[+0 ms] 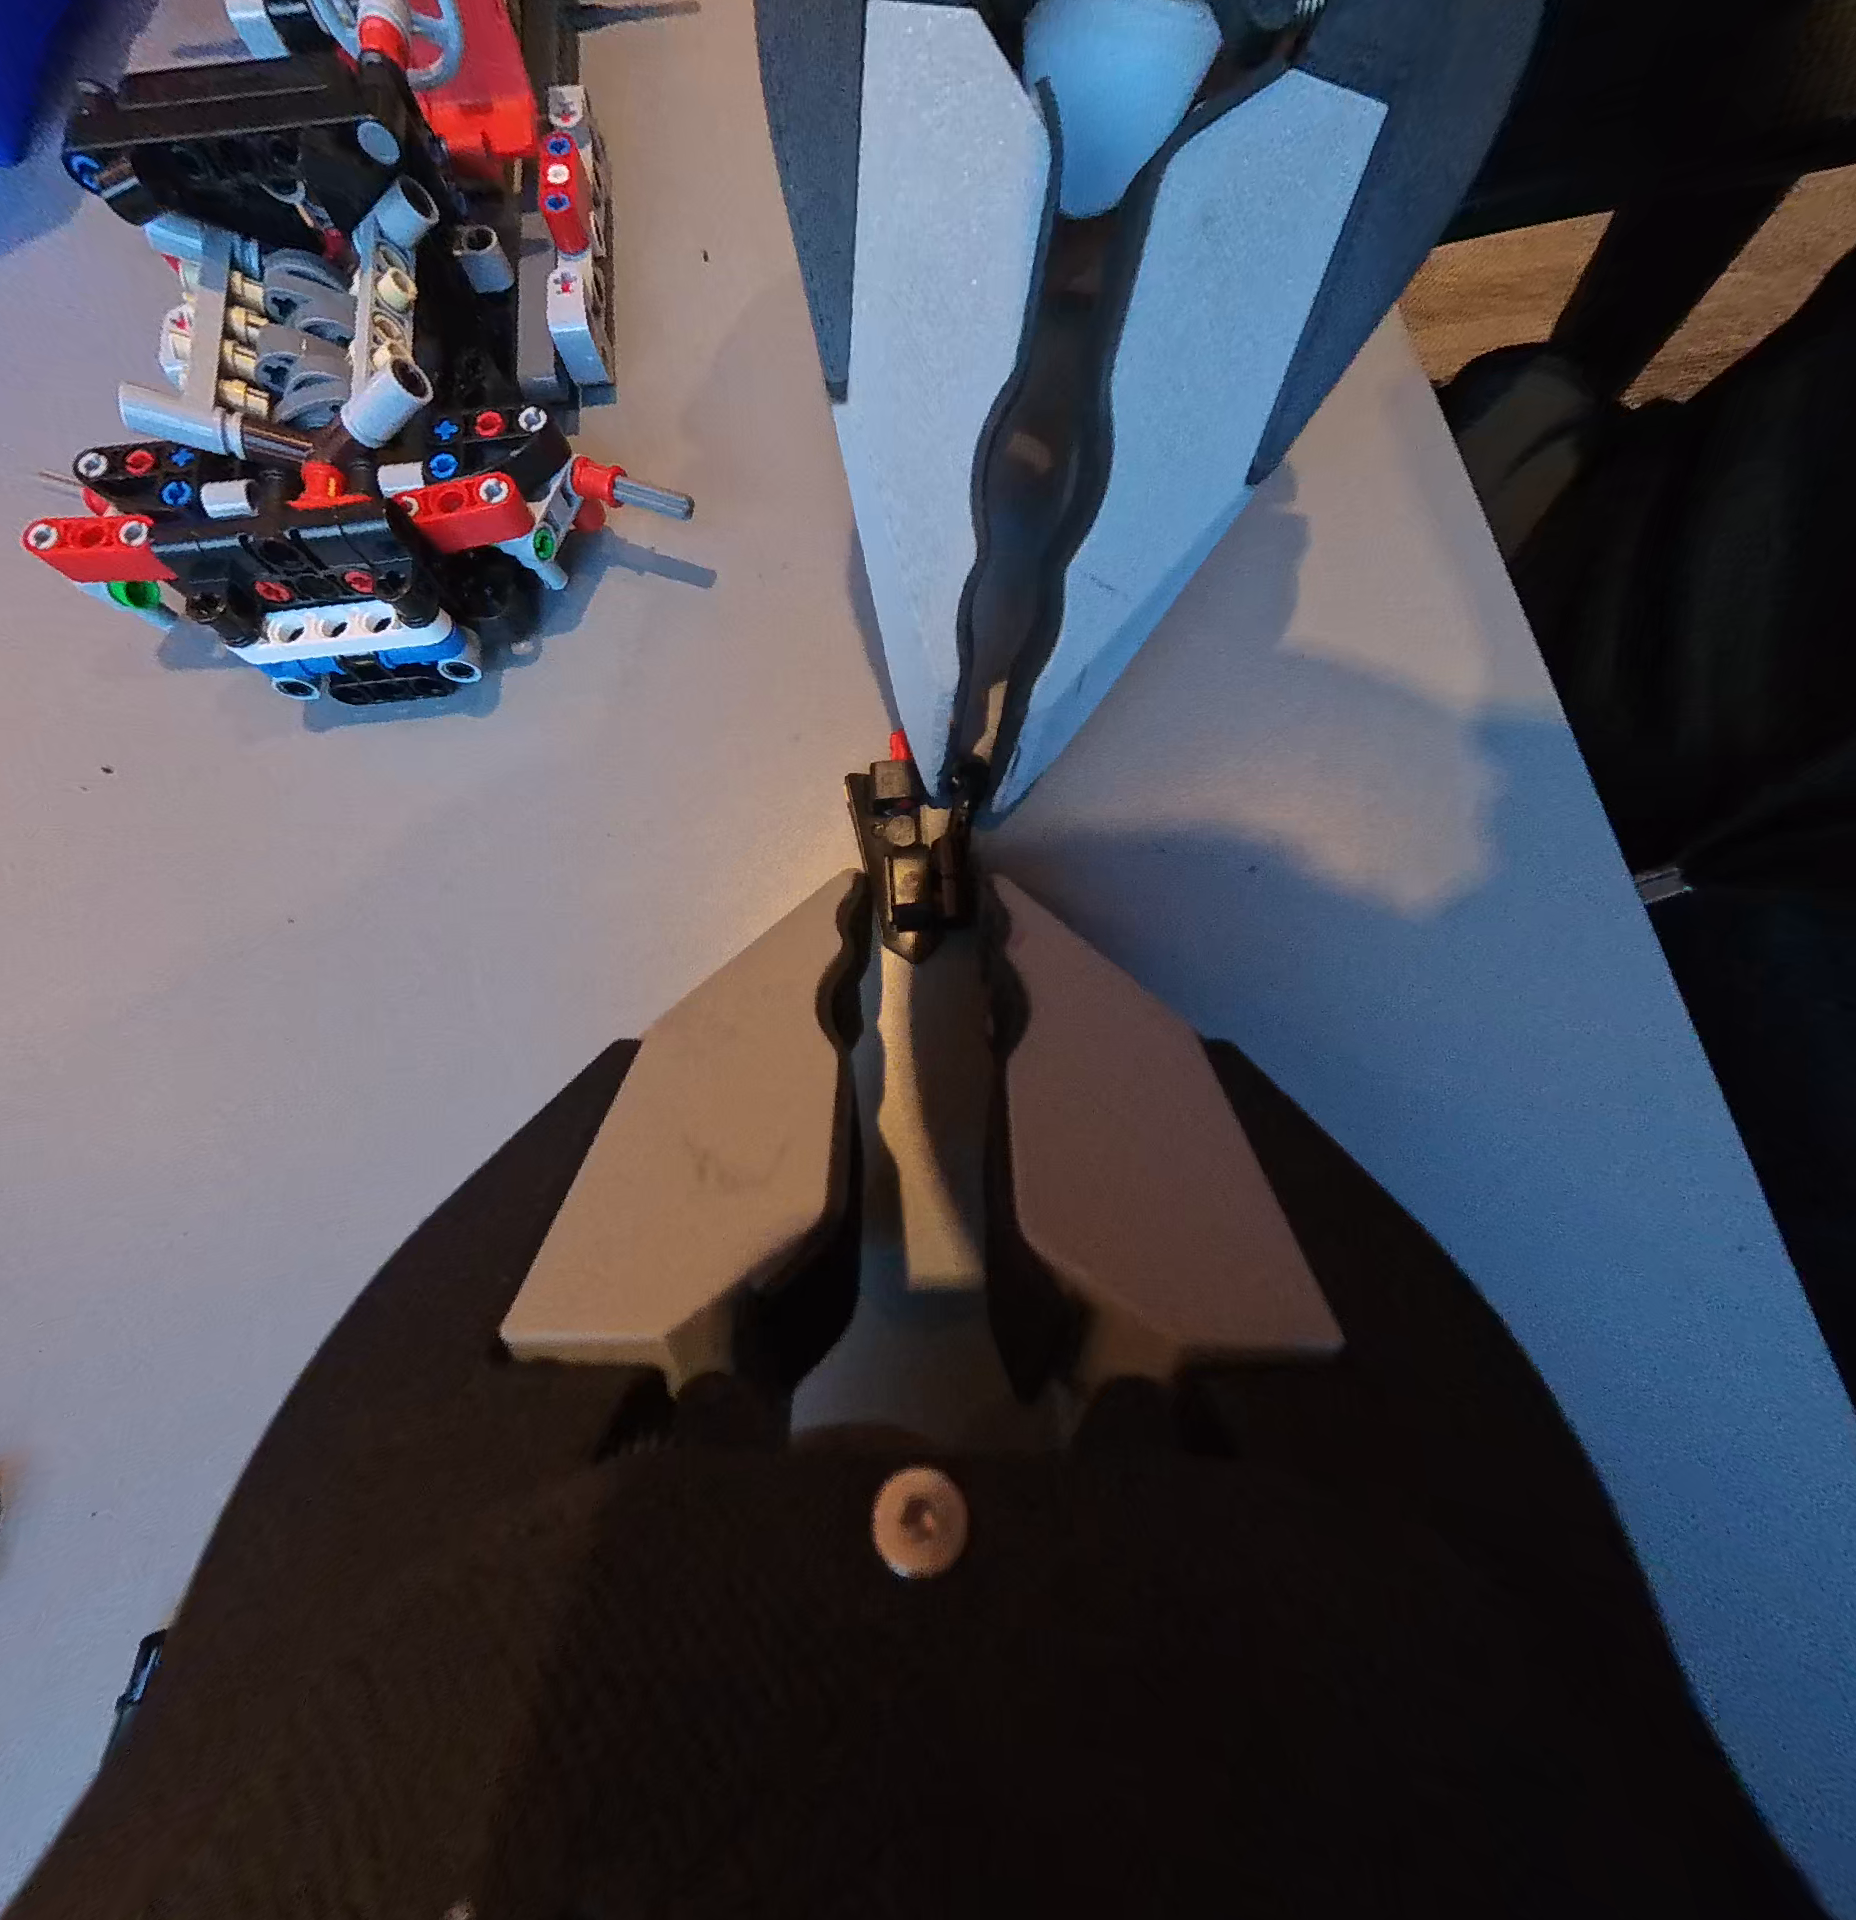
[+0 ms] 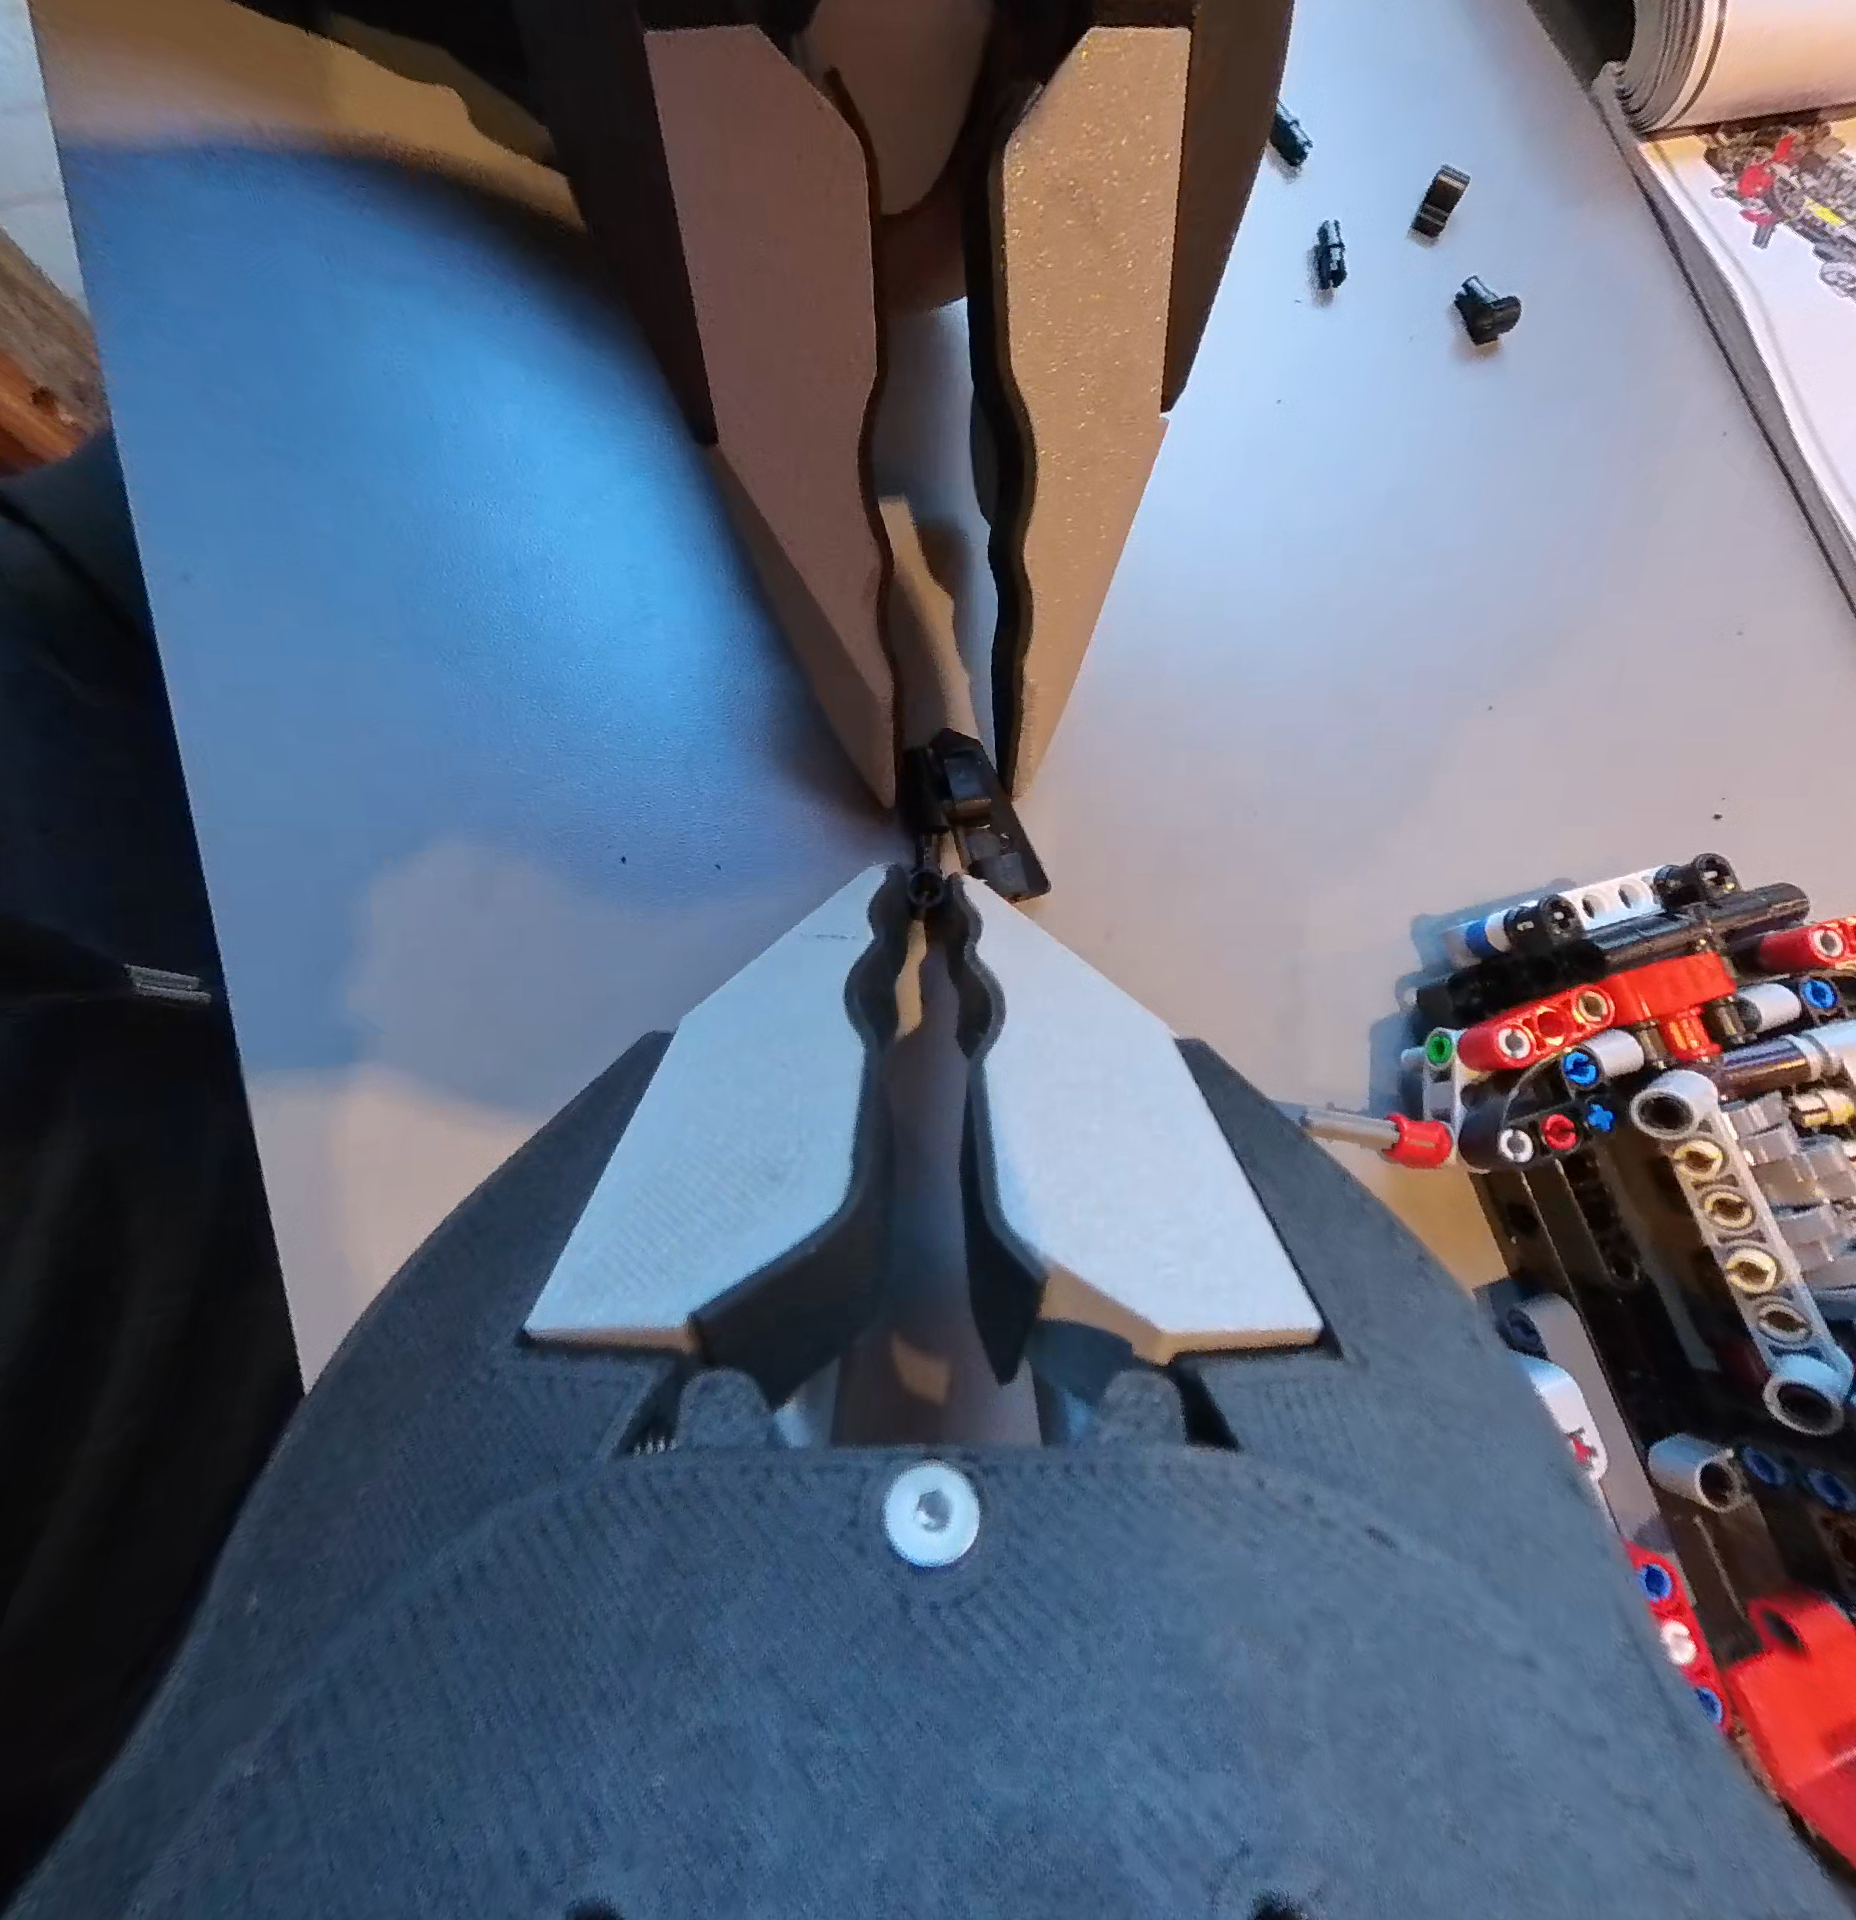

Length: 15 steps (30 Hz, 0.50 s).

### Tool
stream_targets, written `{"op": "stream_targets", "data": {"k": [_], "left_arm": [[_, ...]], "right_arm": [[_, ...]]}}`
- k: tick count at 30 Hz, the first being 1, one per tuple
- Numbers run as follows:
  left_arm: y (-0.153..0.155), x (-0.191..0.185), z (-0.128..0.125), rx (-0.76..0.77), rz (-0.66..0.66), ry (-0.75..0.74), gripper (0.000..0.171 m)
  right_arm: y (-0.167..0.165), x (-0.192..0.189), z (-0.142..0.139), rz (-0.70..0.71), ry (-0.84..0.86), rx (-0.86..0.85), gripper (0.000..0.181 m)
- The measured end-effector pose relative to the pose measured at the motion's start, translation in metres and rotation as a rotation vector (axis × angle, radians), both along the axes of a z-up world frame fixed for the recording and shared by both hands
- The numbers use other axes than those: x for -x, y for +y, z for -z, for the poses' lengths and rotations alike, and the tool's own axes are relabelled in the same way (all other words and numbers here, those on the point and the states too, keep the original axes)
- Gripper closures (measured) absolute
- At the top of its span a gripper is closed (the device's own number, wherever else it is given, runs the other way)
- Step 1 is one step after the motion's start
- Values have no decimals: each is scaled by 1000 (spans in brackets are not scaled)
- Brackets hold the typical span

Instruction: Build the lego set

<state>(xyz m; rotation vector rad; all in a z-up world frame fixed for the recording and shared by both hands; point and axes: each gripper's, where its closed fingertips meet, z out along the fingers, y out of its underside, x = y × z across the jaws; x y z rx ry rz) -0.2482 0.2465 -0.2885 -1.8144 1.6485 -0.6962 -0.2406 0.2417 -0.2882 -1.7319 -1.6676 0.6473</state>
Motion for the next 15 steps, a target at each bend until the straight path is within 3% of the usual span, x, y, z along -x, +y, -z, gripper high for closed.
{"op": "stream_targets", "data": {"k": [15], "left_arm": [[-1,-1,0,-35,17,-2,156]], "right_arm": [[1,1,0,-8,-42,-214,177]]}}
